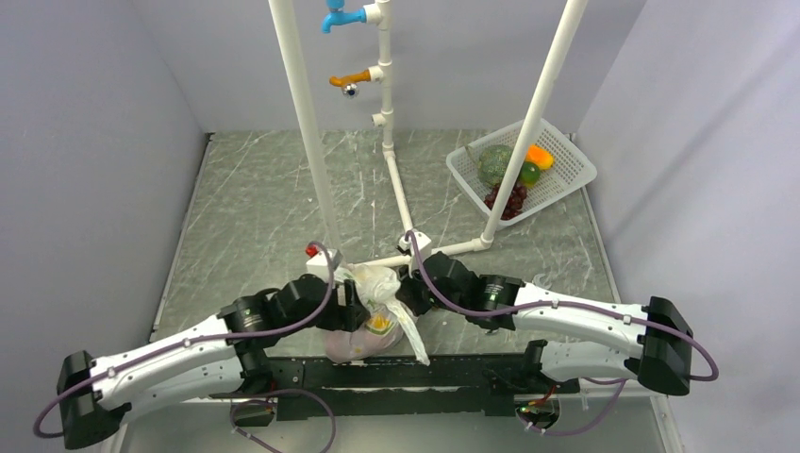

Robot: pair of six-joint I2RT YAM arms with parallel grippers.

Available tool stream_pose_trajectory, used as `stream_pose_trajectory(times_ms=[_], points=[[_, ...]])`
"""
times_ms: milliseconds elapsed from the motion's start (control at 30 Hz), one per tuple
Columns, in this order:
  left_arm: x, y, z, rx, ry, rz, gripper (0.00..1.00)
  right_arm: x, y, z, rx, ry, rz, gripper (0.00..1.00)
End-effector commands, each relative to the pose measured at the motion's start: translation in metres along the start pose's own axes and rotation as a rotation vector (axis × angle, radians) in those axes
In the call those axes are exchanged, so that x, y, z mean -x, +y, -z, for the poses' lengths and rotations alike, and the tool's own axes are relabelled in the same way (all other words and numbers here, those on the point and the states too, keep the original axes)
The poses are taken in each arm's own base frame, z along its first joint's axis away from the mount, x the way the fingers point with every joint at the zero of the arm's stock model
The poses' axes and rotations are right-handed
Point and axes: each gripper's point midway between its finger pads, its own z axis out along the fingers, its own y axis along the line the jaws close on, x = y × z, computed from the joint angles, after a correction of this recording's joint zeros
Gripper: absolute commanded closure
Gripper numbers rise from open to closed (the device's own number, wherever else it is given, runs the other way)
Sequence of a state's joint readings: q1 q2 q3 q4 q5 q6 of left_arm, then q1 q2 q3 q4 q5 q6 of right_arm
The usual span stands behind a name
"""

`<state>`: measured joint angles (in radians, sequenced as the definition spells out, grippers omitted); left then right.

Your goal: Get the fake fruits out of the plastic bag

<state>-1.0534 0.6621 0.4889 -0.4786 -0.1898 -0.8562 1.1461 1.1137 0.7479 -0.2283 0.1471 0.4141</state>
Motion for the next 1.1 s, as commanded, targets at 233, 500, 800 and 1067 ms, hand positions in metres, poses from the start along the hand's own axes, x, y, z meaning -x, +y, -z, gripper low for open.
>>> stream_pose_trajectory(times_ms=[233,500,800,1067], points=[[0.034,-0.042,-0.009,-0.068,-0.038,-0.080,0.58,0.012,-0.007,0.017,-0.039,0.004,0.083,0.58],[0.026,-0.037,-0.006,-0.138,-0.091,-0.004,0.82,0.059,0.015,0.016,0.035,-0.088,0.226,0.34],[0.023,-0.029,0.001,-0.137,-0.105,0.034,1.00,0.056,0.026,-0.014,0.051,-0.030,0.252,0.30],[0.021,-0.024,0.002,-0.129,-0.112,0.053,1.00,0.033,0.001,-0.024,-0.067,0.009,0.224,0.42]])
